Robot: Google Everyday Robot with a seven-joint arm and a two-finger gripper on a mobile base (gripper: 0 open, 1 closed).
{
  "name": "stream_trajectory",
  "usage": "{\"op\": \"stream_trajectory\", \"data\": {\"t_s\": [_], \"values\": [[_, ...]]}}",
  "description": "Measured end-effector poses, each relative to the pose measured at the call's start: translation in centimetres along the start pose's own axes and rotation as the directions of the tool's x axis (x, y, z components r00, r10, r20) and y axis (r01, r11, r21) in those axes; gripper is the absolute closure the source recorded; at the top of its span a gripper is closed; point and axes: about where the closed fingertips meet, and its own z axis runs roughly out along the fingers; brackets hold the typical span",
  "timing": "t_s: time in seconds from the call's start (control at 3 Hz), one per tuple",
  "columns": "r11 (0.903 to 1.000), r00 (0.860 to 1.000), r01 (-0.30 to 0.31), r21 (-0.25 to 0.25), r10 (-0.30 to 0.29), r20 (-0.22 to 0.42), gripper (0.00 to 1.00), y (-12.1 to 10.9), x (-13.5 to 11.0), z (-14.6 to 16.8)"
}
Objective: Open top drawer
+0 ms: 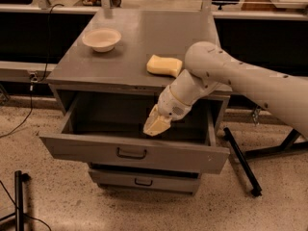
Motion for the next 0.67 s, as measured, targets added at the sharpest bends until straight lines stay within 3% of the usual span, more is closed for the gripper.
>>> {"op": "stream_trajectory", "data": {"t_s": [0.33,0.67], "values": [[0.9973,0.997,-0.038,0.063,0.041,-0.059,1.00,-1.6,-0.3,0.8],[0.9820,0.986,-0.100,0.161,0.120,-0.119,1.00,-4.6,-0.2,2.0]]}}
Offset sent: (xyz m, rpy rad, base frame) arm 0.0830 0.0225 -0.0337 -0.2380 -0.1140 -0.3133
